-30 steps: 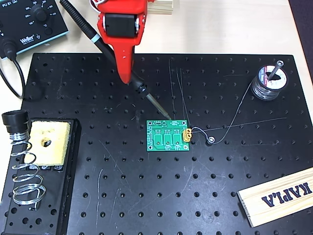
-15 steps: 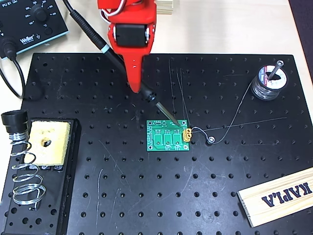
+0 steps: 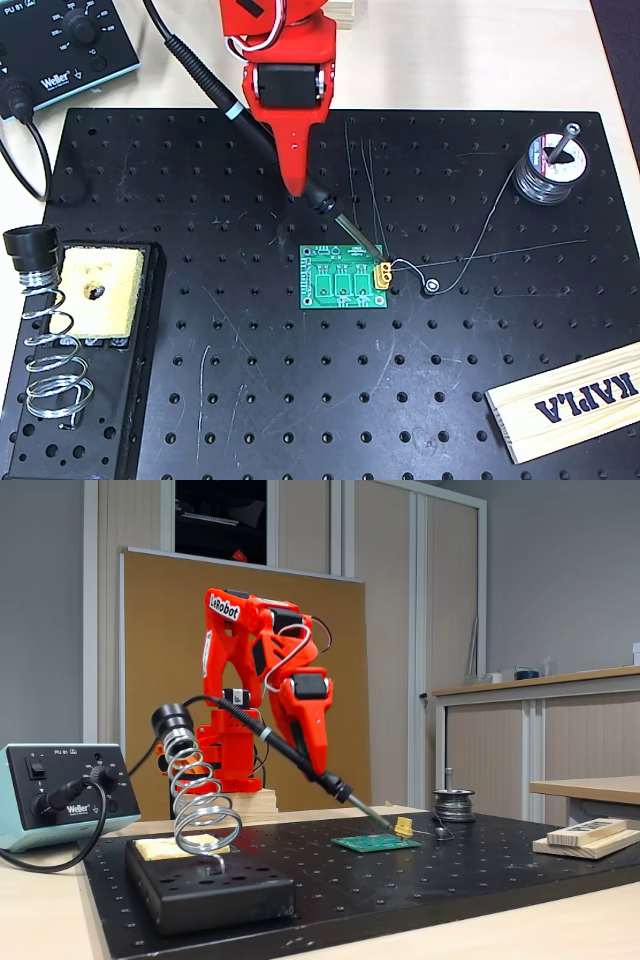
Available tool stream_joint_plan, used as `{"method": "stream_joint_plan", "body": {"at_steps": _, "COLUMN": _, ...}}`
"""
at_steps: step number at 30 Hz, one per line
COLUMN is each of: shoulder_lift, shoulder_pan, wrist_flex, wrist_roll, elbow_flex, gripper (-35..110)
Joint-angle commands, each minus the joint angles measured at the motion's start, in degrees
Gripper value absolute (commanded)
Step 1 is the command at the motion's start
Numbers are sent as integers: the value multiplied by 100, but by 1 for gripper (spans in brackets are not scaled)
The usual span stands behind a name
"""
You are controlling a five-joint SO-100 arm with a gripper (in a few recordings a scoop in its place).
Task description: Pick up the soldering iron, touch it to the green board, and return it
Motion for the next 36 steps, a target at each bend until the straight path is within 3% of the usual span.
{"method": "stream_joint_plan", "body": {"at_steps": 1, "shoulder_lift": 44, "shoulder_pan": -26, "wrist_flex": -18, "wrist_roll": 62, "elbow_flex": -53, "gripper": 0}}
{"method": "stream_joint_plan", "body": {"at_steps": 24, "shoulder_lift": -483, "shoulder_pan": 53, "wrist_flex": -167, "wrist_roll": -132, "elbow_flex": -466, "gripper": 0}}
{"method": "stream_joint_plan", "body": {"at_steps": 36, "shoulder_lift": -510, "shoulder_pan": 211, "wrist_flex": 264, "wrist_roll": -352, "elbow_flex": -826, "gripper": 0}}
